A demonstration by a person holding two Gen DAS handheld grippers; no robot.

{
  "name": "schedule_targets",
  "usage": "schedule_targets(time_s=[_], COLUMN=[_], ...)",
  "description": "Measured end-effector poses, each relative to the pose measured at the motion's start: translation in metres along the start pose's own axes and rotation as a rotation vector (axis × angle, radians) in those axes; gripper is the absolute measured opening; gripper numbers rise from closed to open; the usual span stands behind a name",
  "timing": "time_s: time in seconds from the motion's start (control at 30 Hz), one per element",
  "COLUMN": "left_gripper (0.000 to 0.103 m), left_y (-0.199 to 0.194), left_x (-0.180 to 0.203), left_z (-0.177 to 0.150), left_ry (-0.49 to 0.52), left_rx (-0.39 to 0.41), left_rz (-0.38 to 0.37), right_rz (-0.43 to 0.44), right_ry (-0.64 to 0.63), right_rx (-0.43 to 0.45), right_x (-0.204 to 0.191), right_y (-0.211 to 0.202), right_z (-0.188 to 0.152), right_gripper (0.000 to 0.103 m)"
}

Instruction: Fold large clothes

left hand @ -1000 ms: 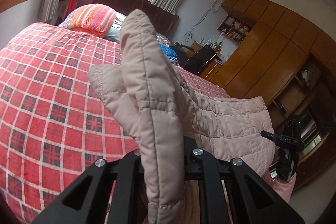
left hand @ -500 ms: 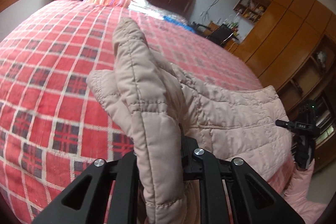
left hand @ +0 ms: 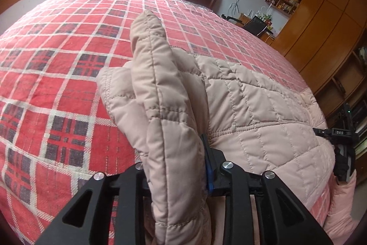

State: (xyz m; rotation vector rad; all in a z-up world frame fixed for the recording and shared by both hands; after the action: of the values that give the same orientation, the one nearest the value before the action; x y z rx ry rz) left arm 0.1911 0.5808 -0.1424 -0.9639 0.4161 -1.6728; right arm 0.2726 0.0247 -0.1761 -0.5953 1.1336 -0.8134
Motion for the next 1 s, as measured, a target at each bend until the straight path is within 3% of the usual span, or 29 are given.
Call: schedule_targets(time_s=[0.13,0.3,0.5,0.53,0.6,0.7,0.8,1.0], left_gripper=[0.033,0.041,0.043,0.043,0.042,0.043,0.043,0.045], left_y=[-0.002,-0.009,-0.034,-0.040,-0.054,-0.072,-0.084,-0.087], left_x=[0.002,0.000,-0.001,-0.001,-0.001,-0.002,0.007,0.060], left_z=[0.000,0.000,-0.001,0.000,0.001,0.005,0.004,-0.005], left_ry=[-0.005,-0.038,-0.061,-0.064,-0.072,-0.071,-0.042,0.075], left_rx=[-0.001,-0.006,0.009,0.018,0.042,0.076,0.106,0.107], left_rz=[0.021,0.055,0.110,0.118,0.127,0.166,0.205,0.132], right_rz=[-0.012,-0.118,-0.250,-0.258,-0.249,-0.247,-0.250,-0.230], right_ry=[-0.002,-0.004,-0.042,-0.058,-0.105,-0.173,-0.228,-0.274], right_rx=[0.015,0.028,0.127,0.137,0.140,0.104,0.060,-0.024], right_x=[-0.002,-0.001,-0.011,-0.017,-0.035,-0.058,-0.076,-0.102], right_y=[-0.002,-0.015,-0.061,-0.067,-0.074,-0.072,-0.063,-0.033], right_z=[0.001,0.002,0.001,0.000,-0.004,-0.012,-0.016,-0.028], right_gripper=[0.030,0.057,0.058,0.057,0.043,0.030,0.026,0.014])
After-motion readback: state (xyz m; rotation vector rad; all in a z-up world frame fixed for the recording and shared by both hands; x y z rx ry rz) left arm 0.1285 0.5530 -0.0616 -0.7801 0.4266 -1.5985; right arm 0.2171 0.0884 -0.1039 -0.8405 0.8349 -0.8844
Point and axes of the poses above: each gripper's, at about its wrist camera, not at the fingertips, and y roughly the way its jaws point, x to its right, z to its top, the point moved 7 cm from there along y, roughly the way its jaws point, and after that the axes turned 3 degrees about -z, right-handed, at the moved point
